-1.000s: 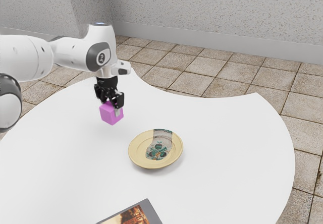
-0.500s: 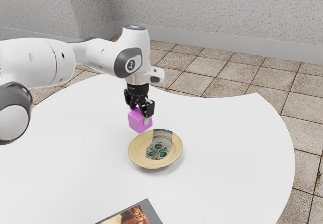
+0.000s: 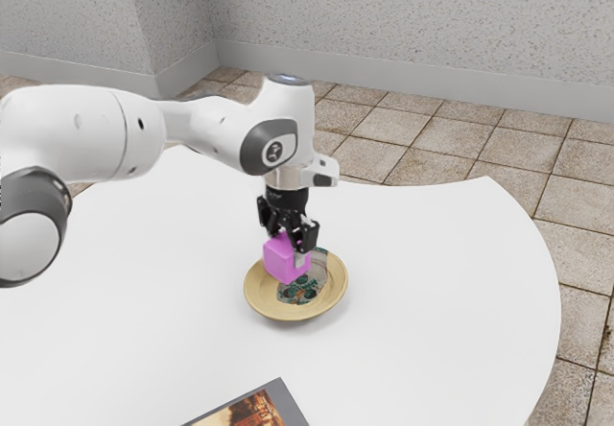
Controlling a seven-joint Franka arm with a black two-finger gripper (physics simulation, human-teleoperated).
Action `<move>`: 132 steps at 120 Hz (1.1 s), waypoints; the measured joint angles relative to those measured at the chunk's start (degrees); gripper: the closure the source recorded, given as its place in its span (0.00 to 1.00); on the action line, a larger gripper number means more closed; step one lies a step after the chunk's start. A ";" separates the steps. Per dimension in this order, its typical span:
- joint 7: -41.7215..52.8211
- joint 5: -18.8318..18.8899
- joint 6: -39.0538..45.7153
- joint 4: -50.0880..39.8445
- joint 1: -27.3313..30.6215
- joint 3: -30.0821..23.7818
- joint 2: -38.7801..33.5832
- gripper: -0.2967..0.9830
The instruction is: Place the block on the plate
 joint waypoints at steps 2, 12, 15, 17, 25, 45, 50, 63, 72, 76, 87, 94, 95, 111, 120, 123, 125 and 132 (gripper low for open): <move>-0.14 -0.04 0.13 -0.10 -0.10 -0.02 0.07 0.48; -0.80 -0.30 1.21 -0.99 -0.33 -0.14 0.25 0.48; -0.97 -0.37 1.52 -1.13 -0.36 -0.17 0.34 0.48; -1.08 -0.41 1.74 -1.18 -0.37 -0.20 0.42 0.48; -1.48 -0.55 2.54 -1.28 -0.32 -0.63 0.96 0.48; -2.23 -0.69 3.92 -1.01 0.40 -1.82 2.25 0.48; -2.39 -0.71 4.13 -0.99 0.50 -1.98 2.44 0.48; -2.65 -0.88 4.47 -0.98 0.57 -2.06 2.57 0.40; -2.79 -0.94 4.61 -0.98 0.54 -2.05 2.42 0.35; -2.84 -0.94 4.65 -0.98 0.52 -2.03 2.34 0.33; -2.99 -0.89 4.72 -0.98 0.41 -2.02 2.09 0.30; -3.08 -0.86 4.75 -0.98 0.35 -2.01 1.94 0.28; -3.10 -0.85 4.75 -0.98 0.34 -2.01 1.90 0.28; -3.27 -0.87 4.73 -1.01 0.24 -2.03 0.94 0.26; -3.37 -0.85 4.59 -1.09 0.23 -2.08 0.19 0.25; -3.40 -0.81 4.50 -1.15 0.19 -2.10 -0.28 0.25; -3.43 -0.78 4.42 -1.17 0.15 -2.13 -0.57 0.25; -3.53 -0.70 4.08 -1.22 -0.02 -2.28 -1.26 0.24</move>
